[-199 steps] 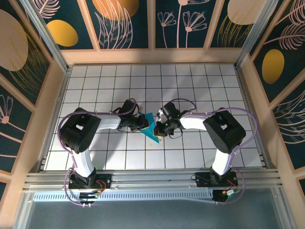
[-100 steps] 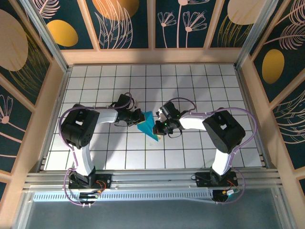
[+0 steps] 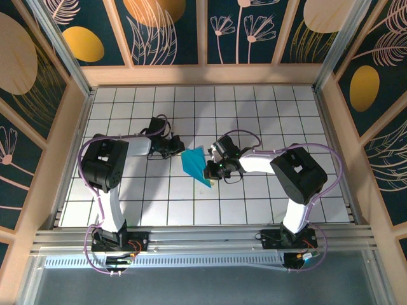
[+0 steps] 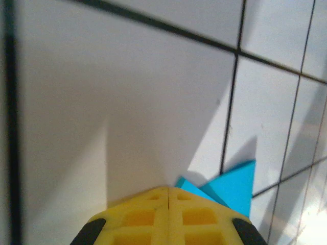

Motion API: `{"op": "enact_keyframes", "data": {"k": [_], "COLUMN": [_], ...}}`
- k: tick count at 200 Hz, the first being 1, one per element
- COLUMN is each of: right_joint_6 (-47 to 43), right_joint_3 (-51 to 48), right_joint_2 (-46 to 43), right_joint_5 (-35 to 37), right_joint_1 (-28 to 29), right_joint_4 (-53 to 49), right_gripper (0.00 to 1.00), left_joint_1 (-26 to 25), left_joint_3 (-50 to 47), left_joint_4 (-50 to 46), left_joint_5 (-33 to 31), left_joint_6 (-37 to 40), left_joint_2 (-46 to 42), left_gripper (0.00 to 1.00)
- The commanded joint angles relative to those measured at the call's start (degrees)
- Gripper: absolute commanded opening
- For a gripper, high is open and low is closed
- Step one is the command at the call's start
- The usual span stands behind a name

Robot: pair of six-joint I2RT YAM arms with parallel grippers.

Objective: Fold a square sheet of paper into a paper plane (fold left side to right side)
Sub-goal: Fourth fold the wing at the center of the table.

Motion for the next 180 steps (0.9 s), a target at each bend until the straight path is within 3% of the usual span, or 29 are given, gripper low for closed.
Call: {"op": "enact_keyframes", "data": {"k": [1,35,60,96,132,180], "right_joint_6": [-0.8,-0.4,-0.2,0.2,0.2,0.1], "right_joint_3": [-4.5,-4.3,-4.0,-4.0,-4.0,-3.7], "right_joint_2": [4.8,4.4,4.4,4.4,4.5,4.6], "right_joint_5": [7.9,7.5,7.3,7.1,7.4,7.5], "right_joint_1": [0.8,0.8,0.8,0.7,0.8,0.8], "right_joint_4": [-15.6,-15.1,-14.5,-14.0,-14.1,-14.1], "right_gripper": [0.00,0.00,0.00,0.00,0.00,0.00], "left_joint_1": [4.4,4.9,4.3,-2.4,-9.4,-12.0], "left_joint_3": [0.7,-0.9,-6.3,-12.3,-14.2,-10.1], "left_joint_4": [-0.4,0.3,3.5,6.0,11.1,11.3], "left_joint_5": [-10.9,-9.9,-5.2,0.4,3.3,3.6], "left_joint_6": [2.2,3.3,2.2,-0.7,-5.7,-6.0], "left_joint_2": [2.5,-2.0,-8.7,-15.7,-14.0,-7.0], "left_gripper": [0.02,0.01,0.01,0.01,0.01,0.01]}}
